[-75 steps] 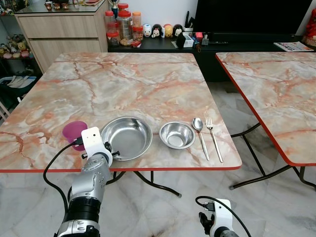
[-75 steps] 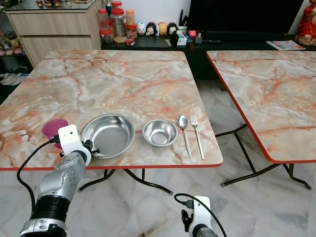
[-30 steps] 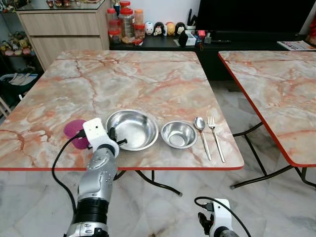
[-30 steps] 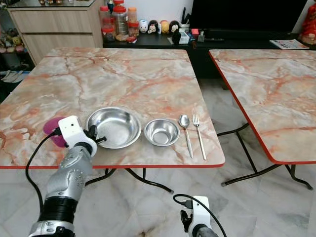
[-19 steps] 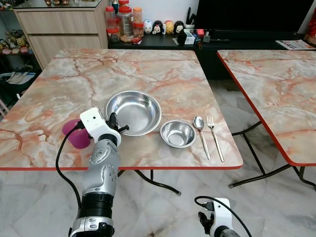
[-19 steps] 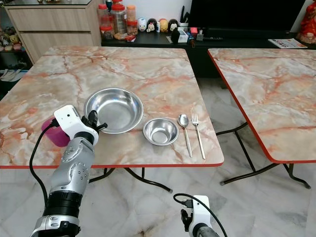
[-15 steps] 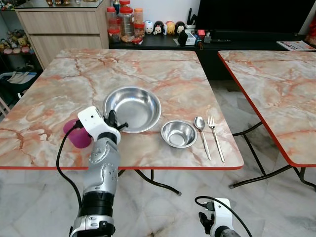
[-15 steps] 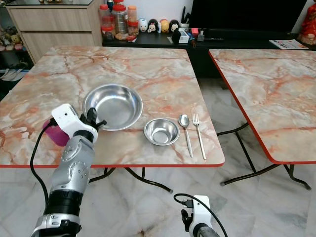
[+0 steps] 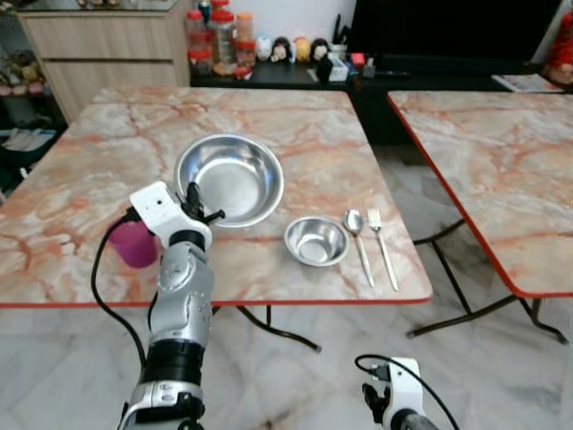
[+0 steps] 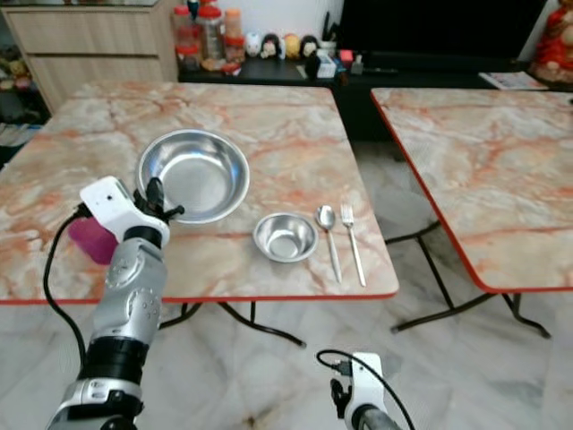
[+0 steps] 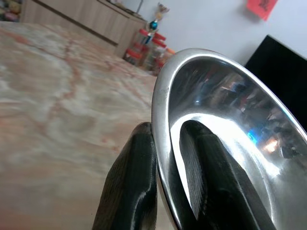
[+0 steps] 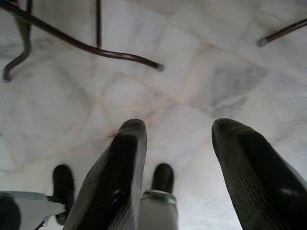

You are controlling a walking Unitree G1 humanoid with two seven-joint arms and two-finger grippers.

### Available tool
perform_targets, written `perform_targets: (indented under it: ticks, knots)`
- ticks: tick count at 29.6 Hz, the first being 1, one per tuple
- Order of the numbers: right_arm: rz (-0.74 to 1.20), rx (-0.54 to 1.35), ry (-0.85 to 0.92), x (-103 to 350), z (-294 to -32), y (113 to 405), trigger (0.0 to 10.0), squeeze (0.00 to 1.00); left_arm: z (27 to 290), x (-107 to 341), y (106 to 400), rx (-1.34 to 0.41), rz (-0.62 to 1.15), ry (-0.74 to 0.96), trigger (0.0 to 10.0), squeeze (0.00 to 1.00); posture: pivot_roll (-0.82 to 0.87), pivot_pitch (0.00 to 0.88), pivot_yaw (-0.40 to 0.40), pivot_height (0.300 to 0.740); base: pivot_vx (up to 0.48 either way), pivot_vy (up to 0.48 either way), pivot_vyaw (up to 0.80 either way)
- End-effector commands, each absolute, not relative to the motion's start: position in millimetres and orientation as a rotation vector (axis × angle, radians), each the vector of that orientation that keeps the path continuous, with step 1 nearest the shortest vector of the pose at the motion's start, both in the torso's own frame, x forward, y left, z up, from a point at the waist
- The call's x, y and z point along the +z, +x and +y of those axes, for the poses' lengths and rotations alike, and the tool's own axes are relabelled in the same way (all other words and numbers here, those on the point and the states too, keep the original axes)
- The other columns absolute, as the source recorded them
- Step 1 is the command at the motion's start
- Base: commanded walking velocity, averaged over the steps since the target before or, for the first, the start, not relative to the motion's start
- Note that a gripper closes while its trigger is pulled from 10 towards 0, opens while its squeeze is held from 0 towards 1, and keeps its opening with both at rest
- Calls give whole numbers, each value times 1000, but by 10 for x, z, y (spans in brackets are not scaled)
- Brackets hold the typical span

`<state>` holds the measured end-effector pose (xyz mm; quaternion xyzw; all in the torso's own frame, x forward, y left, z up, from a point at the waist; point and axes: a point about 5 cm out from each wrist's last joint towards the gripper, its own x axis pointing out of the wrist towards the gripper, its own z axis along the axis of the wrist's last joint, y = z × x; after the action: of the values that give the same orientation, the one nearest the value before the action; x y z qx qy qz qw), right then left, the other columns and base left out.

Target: Setting the table

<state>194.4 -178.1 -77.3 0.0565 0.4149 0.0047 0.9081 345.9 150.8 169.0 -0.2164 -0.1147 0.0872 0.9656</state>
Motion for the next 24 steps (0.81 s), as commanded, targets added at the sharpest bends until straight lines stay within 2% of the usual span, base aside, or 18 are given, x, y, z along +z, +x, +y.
perform_targets:
  ticks: [1,13,24]
  knots:
    - [851,-9,120,-767,-1819,1947,10000,0,1509,1762,3480,179,-262,-424,10000,0,67,0,-78,740,0,-356,0]
    - [849,-16,124,-765,-1829,1949,10000,0,1556,1853,3485,195,-300,-423,10000,0,65,0,-79,740,0,-353,0]
    - [851,-23,130,-780,-1829,1916,10000,0,1722,1903,3400,239,-338,-388,10000,0,68,0,-73,740,0,-354,0]
